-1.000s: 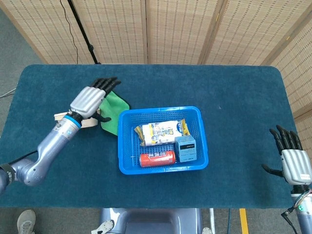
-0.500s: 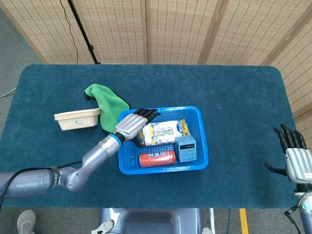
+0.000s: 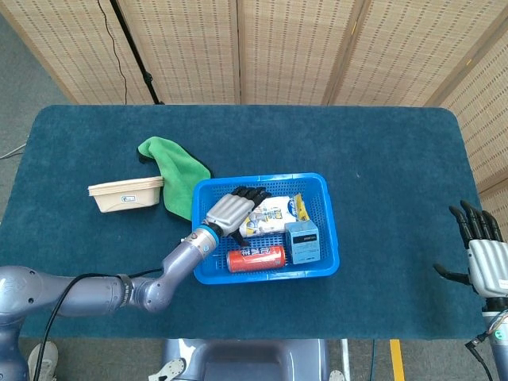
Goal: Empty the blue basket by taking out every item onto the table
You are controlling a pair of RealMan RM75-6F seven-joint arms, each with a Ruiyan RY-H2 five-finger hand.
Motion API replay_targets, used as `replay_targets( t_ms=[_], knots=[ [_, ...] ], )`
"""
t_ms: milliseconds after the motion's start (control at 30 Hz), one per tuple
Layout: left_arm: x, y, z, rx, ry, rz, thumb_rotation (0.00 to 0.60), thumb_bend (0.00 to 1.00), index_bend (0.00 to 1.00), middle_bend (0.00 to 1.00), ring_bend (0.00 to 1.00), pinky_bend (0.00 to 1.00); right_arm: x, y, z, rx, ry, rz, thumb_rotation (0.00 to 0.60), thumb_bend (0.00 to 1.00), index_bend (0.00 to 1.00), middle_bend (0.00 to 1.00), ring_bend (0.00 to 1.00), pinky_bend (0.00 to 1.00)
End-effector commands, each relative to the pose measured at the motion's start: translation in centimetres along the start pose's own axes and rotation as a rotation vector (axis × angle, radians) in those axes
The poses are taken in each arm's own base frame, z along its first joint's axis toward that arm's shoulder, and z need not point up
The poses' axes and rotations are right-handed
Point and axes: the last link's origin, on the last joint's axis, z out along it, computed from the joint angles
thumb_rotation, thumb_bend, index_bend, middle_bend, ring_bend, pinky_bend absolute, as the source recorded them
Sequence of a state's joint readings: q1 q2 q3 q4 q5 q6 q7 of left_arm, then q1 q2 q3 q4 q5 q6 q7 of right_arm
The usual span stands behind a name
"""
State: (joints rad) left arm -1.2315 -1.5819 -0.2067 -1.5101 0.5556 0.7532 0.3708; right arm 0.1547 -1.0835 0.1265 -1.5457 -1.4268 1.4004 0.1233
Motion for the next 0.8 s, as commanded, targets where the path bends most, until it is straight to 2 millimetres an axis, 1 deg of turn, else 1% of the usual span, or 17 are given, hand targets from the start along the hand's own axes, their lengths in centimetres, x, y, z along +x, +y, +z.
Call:
replay_targets(
  t_ms=[33, 200, 500, 800],
  knots=[
    [-0.4, 0.0, 0.5, 0.009, -0.004, -0.009, 0.600, 0.00, 0.00, 0.00, 0.00, 0.00, 0.0, 0.0, 0.1, -0.002, -0.001, 0.000, 0.600, 0.00, 0.00, 0.00, 0.00, 0.00],
    [-0.9, -0.2, 1.2, 0.021, -0.014, -0.023, 0.600, 0.00, 0.00, 0.00, 0.00, 0.00, -0.1, 0.1, 0.2, -0.006, -0.004, 0.000, 0.600, 0.00, 0.00, 0.00, 0.00, 0.00],
    [-1.7, -0.7, 1.5, 0.051, -0.029, -0.025, 0.600, 0.00, 0.00, 0.00, 0.00, 0.00, 0.0, 0.1, 0.2, -0.004, -0.005, 0.000, 0.600, 0.00, 0.00, 0.00, 0.00, 0.00],
    [-2.3, -0.4, 2.2, 0.066, -0.027, -0.031, 0.600, 0.00, 0.00, 0.00, 0.00, 0.00, -0.1, 0.2, 0.2, -0.005, -0.008, 0.000, 0.600, 0.00, 0.00, 0.00, 0.00, 0.00]
  ],
)
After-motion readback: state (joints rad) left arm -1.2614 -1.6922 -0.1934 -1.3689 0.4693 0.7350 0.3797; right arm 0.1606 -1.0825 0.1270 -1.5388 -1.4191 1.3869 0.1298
